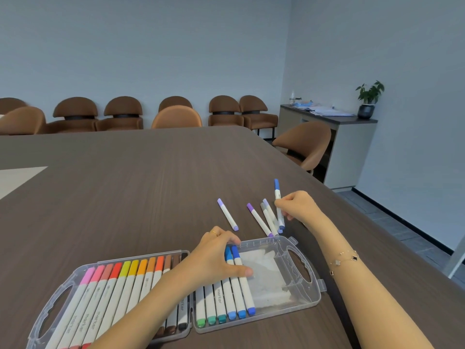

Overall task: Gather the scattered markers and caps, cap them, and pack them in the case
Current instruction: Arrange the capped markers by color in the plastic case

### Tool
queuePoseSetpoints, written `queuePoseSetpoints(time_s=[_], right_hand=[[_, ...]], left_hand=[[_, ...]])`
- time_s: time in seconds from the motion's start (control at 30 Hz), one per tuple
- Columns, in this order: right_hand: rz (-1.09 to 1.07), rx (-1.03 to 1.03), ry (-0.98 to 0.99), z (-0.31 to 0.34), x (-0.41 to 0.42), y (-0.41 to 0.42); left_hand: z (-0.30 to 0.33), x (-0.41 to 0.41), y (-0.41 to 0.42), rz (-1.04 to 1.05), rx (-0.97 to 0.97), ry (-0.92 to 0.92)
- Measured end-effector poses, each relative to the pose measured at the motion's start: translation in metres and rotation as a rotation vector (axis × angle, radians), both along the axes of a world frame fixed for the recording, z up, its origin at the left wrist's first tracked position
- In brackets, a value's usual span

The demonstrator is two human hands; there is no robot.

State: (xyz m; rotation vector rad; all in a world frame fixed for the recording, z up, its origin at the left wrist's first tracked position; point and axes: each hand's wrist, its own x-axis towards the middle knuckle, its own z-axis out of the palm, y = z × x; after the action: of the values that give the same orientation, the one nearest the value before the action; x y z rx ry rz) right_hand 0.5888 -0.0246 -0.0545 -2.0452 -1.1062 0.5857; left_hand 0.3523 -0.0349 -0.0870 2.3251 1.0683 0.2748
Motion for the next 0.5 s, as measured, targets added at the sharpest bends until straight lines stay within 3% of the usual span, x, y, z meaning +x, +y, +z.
queuePoseSetpoints(time_s=[0.13,0.27,0.33,0.43,0.5], right_hand=[[0.143,-0.052,0.073,0.012,-0.009,-0.009],[0.405,-0.170,0.369,0.024,-0.014,-0.020],[0.528,-0.239,0.410,0.026,-0.015,-0.024],[0.675,-0.309,0.422,0.026,-0.018,-0.025],[0.758,-0.343,0.439,0.024,-0.020,-0.025]], left_hand=[[-0.001,0.001,0.000,0.012,0.000,-0.027],[-0.001,-0.002,0.002,0.010,0.009,-0.048],[0.005,0.001,0.006,0.104,0.006,-0.249],[0.023,0.010,0.012,0.276,-0.162,-0.612],[0.030,0.019,0.014,0.282,-0.286,-0.694]])
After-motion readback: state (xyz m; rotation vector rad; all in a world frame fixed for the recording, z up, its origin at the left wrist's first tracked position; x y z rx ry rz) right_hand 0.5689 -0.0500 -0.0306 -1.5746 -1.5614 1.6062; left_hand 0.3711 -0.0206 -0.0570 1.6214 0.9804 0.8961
